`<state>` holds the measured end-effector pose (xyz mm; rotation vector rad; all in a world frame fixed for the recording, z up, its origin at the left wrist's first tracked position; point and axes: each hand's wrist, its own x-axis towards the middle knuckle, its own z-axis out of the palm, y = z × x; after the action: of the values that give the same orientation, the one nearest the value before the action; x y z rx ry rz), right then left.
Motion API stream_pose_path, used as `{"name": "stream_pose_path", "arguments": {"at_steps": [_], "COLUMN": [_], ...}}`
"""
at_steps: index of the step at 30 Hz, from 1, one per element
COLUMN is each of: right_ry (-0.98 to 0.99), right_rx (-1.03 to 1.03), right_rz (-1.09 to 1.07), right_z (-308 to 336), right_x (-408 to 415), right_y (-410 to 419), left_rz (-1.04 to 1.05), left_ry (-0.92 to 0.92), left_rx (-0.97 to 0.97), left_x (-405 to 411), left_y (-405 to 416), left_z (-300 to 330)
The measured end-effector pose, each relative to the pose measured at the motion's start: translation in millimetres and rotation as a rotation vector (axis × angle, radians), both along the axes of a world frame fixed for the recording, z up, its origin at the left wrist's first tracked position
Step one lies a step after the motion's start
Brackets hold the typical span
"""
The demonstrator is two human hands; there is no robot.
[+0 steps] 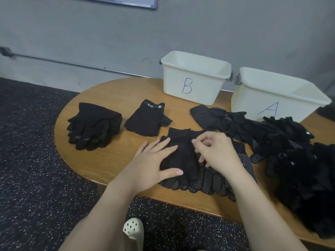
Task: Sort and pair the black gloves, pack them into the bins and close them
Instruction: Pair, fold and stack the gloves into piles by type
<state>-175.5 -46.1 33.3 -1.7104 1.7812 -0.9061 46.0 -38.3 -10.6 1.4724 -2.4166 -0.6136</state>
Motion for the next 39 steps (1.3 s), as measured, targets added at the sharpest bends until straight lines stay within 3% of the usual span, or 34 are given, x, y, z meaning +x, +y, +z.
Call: {"name": "stream_pose_path", "arguments": {"at_steps": [6, 11, 18, 25, 33, 39], "right_ry": [0.198, 0.417, 0.374, 0.500, 0.249, -0.191], "right_rx": [-0.213, -0.132, 0.015, -0.098, -0.331, -0.264], "right_rz": [-0.107, 0.002, -0.003, -0.084, -0.095, 0.103], "right_z": [5.7, -3.5, -22.8, -25.6, 20.7, 71.8], "right_x": [-18.1, -24.4, -28.9, -32.1, -29.9, 2.8], "right_y": [-43.7, -84.7, -117.4, -128.8, -119.9, -62.9], "left_rz": [0.025, 0.057, 0.182, 0.213, 0.265, 0.379], "left_ry": [0.034, 0.127, 0.221, 0.199, 0.288, 0.423], "left_rx": [0.013, 0.013, 0.018, -0.001, 0.043, -0.116], "left_x": [-1.5, 1.0, 5.1, 1.3, -0.7, -9.8], "left_y": [2.2, 2.3, -3.0, -8.5, -6.4, 10.5], "left_z": [0.4, -3.1, -4.1, -2.6, 3.5, 7.6]}}
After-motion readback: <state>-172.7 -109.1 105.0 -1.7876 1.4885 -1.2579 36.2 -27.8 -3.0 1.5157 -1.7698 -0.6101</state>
